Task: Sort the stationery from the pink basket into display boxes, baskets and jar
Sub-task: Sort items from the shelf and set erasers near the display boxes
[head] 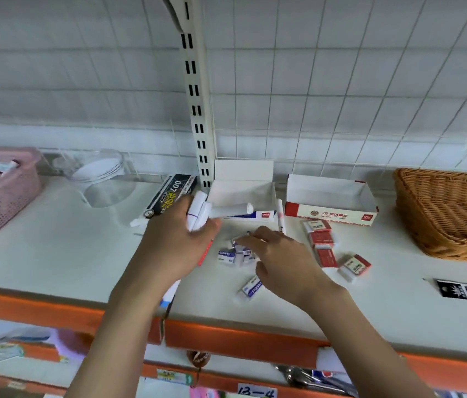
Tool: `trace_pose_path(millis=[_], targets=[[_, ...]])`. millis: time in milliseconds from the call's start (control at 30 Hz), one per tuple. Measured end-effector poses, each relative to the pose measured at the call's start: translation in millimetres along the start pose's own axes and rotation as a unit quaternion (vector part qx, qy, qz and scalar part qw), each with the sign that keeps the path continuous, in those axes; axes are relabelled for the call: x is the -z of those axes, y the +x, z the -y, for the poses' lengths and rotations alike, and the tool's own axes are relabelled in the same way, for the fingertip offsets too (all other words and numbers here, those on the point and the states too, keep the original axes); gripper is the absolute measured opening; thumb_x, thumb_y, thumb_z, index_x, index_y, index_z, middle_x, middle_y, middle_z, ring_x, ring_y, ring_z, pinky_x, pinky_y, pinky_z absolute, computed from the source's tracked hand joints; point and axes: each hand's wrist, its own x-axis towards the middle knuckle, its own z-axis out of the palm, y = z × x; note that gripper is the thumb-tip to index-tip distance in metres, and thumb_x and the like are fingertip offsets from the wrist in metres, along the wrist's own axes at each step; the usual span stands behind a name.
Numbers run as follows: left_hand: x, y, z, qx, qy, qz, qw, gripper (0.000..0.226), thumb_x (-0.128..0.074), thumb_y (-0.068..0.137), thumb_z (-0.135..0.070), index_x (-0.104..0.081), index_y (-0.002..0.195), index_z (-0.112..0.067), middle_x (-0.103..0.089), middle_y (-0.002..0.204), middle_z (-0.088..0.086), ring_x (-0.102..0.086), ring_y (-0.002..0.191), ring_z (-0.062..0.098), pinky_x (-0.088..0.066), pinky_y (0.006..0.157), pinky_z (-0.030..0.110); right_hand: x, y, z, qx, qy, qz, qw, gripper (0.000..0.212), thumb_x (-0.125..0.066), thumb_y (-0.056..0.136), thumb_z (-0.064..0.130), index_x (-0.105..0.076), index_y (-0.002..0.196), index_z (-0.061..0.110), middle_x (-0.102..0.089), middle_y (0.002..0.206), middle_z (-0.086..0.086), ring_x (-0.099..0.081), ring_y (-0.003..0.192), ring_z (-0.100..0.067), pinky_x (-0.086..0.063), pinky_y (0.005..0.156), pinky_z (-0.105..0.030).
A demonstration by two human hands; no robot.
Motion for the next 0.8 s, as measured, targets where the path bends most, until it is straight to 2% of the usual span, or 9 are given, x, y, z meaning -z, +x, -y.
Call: trace_pose_path(millis=[100, 167, 300, 433, 533, 600, 633, 700, 800], targets=[[-13.6, 2.7, -0.3, -0.012, 0.012, 0.029, 0.999, 0.017, -0.059, 0.086, -0.038, -0.051, 0.083, -0.024, -0.057, 0.072, -0.001, -0.054, 0.063, 0.009, -0.037, 0.045, 0.012, 6.0, -19.0, -14.3, -0.018, -0.009, -0.054, 0.998, 0.050, -0.063, 0.067, -0.008, -0.067, 0.110, 0.018, -0.063, 0.099, -0.005, -0.065, 0.085, -0.030, -0.053, 0.053, -0.035], [-26.8, 3.0, -6.9, -0.026, 0.013, 0.044, 0.999, 0.014, -0.059, 0.086, -0.039, -0.051, 0.087, -0.027, -0.059, 0.074, 0.000, -0.056, 0.067, 0.014, -0.041, 0.053, 0.019, 12.5, -37.2, -31.0, -0.042, 0.014, -0.088, 0.995, 0.052, -0.059, 0.062, -0.020, -0.069, 0.103, 0.012, -0.061, 0.097, -0.007, -0.065, 0.083, -0.030, -0.056, 0.058, -0.035], [-58.0, -0.4, -33.1, -0.061, 0.044, 0.068, 0.995, 0.022, -0.056, 0.084, -0.044, -0.050, 0.103, -0.035, -0.061, 0.073, 0.003, -0.059, 0.072, 0.025, -0.048, 0.064, 0.033, 34.0, -77.4, -64.6, -0.060, 0.044, -0.159, 0.984, 0.070, -0.043, 0.056, -0.032, -0.063, 0.107, 0.010, -0.044, 0.124, -0.007, -0.055, 0.107, -0.021, -0.039, 0.087, -0.008], [-88.8, -11.0, -71.7, -0.092, 0.086, 0.061, 0.990, 0.021, -0.052, 0.086, -0.046, -0.043, 0.099, -0.031, -0.054, 0.078, 0.001, -0.053, 0.075, 0.026, -0.038, 0.060, 0.031, 56.8, -111.9, -94.1, -0.105, 0.021, -0.235, 0.966, 0.080, -0.042, 0.064, -0.032, -0.050, 0.124, 0.021, -0.009, 0.152, -0.019, -0.008, 0.145, -0.029, -0.021, 0.111, -0.021], [-113.9, -24.6, -113.0, -0.104, 0.098, 0.048, 0.989, 0.019, -0.052, 0.088, -0.045, -0.041, 0.099, -0.034, -0.047, 0.076, -0.004, -0.046, 0.072, 0.020, -0.035, 0.056, 0.028, 77.6, -135.7, -127.6, -0.122, 0.081, -0.273, 0.951, 0.081, -0.039, 0.076, -0.026, -0.028, 0.141, 0.021, 0.012, 0.157, -0.004, 0.009, 0.145, -0.026, -0.010, 0.108, -0.005], [-136.4, -36.7, -140.0, -0.108, 0.107, 0.041, 0.988, 0.018, -0.051, 0.088, -0.045, -0.038, 0.096, -0.035, -0.046, 0.076, -0.005, -0.044, 0.067, 0.016, -0.033, 0.053, 0.025, 88.3, -154.8, -156.8, -0.116, 0.121, -0.290, 0.942, 0.072, -0.039, 0.086, -0.011, -0.014, 0.146, 0.021, 0.002, 0.156, 0.016, 0.003, 0.146, -0.021, -0.014, 0.106, -0.003], [-149.5, -44.1, -153.3, -0.110, 0.107, 0.039, 0.987, 0.017, -0.051, 0.088, -0.044, -0.037, 0.092, -0.035, -0.050, 0.077, -0.005, -0.048, 0.068, 0.016, -0.037, 0.054, 0.026, 93.5, -166.4, -171.7, -0.120, 0.136, -0.294, 0.938, 0.069, -0.039, 0.089, -0.002, -0.010, 0.147, 0.019, -0.015, 0.155, 0.014, -0.014, 0.144, -0.022, -0.023, 0.106, -0.008], [-176.8, -61.6, -180.9, -0.107, 0.098, 0.040, 0.989, 0.018, -0.051, 0.087, -0.044, -0.036, 0.087, -0.034, -0.056, 0.079, -0.003, -0.054, 0.075, 0.023, -0.044, 0.062, 0.032, 105.5, -192.9, -199.8, -0.145, 0.166, -0.285, 0.933, 0.066, -0.041, 0.092, 0.013, -0.009, 0.149, 0.015, -0.060, 0.121, 0.004, -0.061, 0.106, -0.016, -0.049, 0.082, -0.020], [-216.1, -91.2, -225.8, -0.116, 0.109, 0.050, 0.986, 0.015, -0.051, 0.088, -0.046, -0.039, 0.095, -0.039, -0.056, 0.085, -0.003, -0.050, 0.076, 0.022, -0.040, 0.062, 0.032, 128.2, -235.8, -239.6, -0.169, 0.146, -0.265, 0.938, 0.057, -0.043, 0.093, 0.034, -0.031, 0.145, 0.014, -0.063, 0.071, 0.010, -0.059, 0.053, -0.010, -0.047, 0.051, -0.029]])
